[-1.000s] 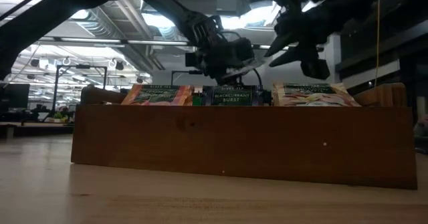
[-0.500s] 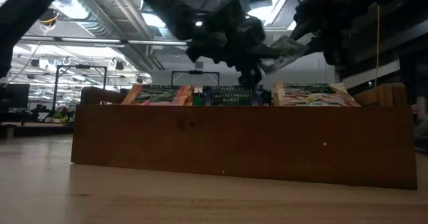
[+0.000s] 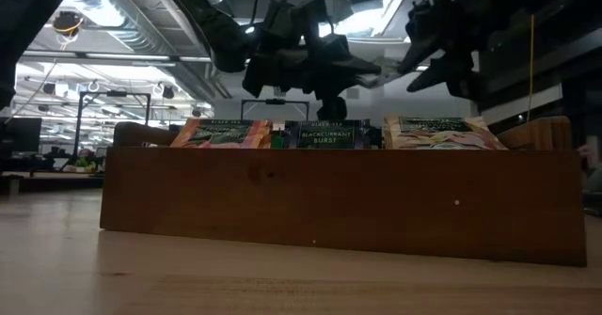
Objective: Pick & Place Tea
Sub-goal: Put the violet tea bag into the middle section of the wooden organizer
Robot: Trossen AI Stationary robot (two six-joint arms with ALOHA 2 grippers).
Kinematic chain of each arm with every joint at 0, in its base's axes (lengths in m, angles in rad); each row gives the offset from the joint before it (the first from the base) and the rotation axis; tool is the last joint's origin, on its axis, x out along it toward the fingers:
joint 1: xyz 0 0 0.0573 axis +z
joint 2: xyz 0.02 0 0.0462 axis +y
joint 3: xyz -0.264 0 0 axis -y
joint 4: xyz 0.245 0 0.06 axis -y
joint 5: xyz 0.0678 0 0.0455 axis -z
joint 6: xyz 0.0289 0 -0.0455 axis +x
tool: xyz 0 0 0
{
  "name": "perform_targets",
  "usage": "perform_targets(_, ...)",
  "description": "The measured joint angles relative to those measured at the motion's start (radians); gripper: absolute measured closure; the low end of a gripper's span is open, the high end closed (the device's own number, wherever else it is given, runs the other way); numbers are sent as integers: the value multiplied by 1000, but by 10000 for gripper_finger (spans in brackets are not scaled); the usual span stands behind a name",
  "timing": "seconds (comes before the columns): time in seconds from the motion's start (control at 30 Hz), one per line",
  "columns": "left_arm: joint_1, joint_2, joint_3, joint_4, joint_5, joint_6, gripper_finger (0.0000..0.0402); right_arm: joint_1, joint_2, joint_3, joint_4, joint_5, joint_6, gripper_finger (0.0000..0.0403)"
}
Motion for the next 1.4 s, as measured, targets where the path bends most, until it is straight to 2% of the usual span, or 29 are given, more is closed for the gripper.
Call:
perform_targets(0.27, 2, 1, 0, -14, 3, -5, 398, 0, 10, 0, 46, 36, -28, 278)
perform_targets(0.37, 2, 1, 0, -46, 3, -3, 398, 0, 9, 0, 62, 36, -30, 307)
perform_targets(0.57, 3, 1, 0, -69, 6, 17, 389, 0, 9, 0, 89, 33, -32, 393)
perform_targets(0.77, 5, 1, 0, -75, 19, 39, 375, 0, 9, 0, 96, -2, -22, 397)
perform_targets(1.03, 39, 1, 0, -231, 191, 138, 369, 24, 9, 0, 112, -96, 39, 399)
perform_targets(1.13, 51, 2, 0, -290, 218, 177, 369, 41, 9, 0, 111, -135, 61, 400)
perform_targets(1.27, 58, 2, 0, -327, 186, 225, 369, 62, 15, 0, 125, -182, 87, 401)
perform_targets(1.4, 31, -40, -24, -311, 38, 272, 369, 81, 40, 17, 149, -226, 106, 401)
